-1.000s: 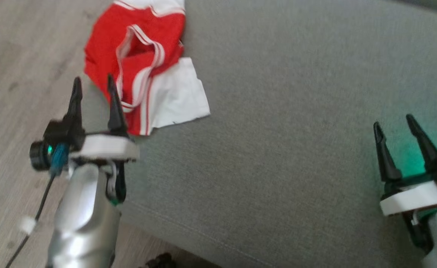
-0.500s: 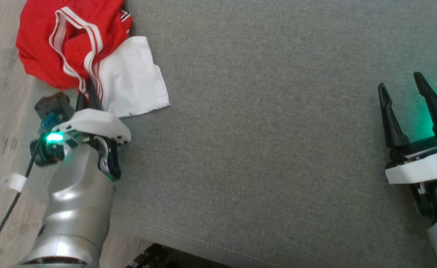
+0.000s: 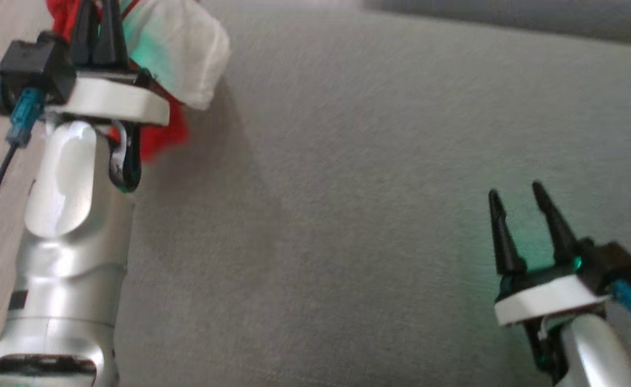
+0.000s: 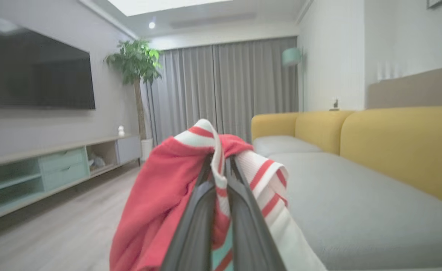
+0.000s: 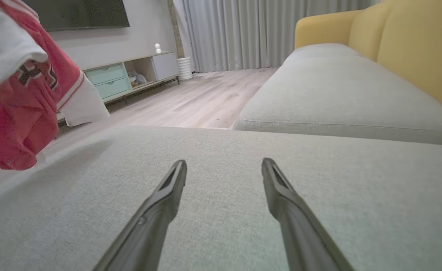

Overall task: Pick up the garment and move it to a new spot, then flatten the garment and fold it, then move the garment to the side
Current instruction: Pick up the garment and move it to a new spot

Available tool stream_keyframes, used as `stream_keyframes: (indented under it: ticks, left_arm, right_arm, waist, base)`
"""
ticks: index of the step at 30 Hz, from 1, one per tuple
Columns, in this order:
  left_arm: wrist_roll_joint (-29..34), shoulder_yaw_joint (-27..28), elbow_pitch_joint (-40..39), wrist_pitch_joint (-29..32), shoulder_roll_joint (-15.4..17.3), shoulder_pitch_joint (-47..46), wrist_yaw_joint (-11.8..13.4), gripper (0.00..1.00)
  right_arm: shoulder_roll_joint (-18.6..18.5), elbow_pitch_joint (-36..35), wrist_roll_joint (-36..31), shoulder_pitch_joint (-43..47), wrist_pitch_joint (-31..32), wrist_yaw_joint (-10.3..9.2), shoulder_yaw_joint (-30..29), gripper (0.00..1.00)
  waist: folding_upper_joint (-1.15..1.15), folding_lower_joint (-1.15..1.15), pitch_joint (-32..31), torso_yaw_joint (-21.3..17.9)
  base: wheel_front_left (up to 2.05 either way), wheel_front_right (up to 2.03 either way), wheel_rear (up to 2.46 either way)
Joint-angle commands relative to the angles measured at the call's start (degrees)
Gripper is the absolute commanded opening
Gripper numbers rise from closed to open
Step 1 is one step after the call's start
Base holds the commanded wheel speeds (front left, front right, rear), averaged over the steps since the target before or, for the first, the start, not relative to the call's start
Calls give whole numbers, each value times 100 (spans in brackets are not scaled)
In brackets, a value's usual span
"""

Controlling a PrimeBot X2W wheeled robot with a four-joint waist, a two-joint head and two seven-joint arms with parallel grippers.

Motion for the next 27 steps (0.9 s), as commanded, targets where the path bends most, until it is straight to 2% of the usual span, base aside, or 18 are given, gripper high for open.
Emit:
stream_keyframes:
  ticks: [1, 8, 15, 21, 27]
  left_arm:
    - [6, 41, -290, -20, 232, -408, -58, 0]
    - [-156, -288, -688, 426, 98, -796, -241, 0]
    - [-353, -598, -681, 705, -136, -500, -270, 0]
    - [-430, -1039, -141, 796, -277, 190, -274, 0]
    - [-390, -1490, 749, 548, -342, 802, -240, 0]
  right_arm:
    - [57, -154, 19, 137, -21, -4, 82, 100]
    - [270, -262, -5, 539, -21, -4, -8, 100]
    - [372, -294, -23, 670, -21, -4, 32, 100]
    - [455, -330, 15, 540, -21, -4, 148, 100]
    - [503, -321, 51, 439, -21, -4, 261, 100]
  waist:
    - [0, 2, -828, -772]
    - [0, 2, -1283, -1821]
    - [0, 2, -1187, -2739]
    - [0, 2, -768, -3383]
    - [0, 2, -445, -3679]
  base:
    - [0, 0, 0]
    - [0, 0, 0]
    - [0, 0, 0]
    - [0, 0, 0]
    - [0, 0, 0]
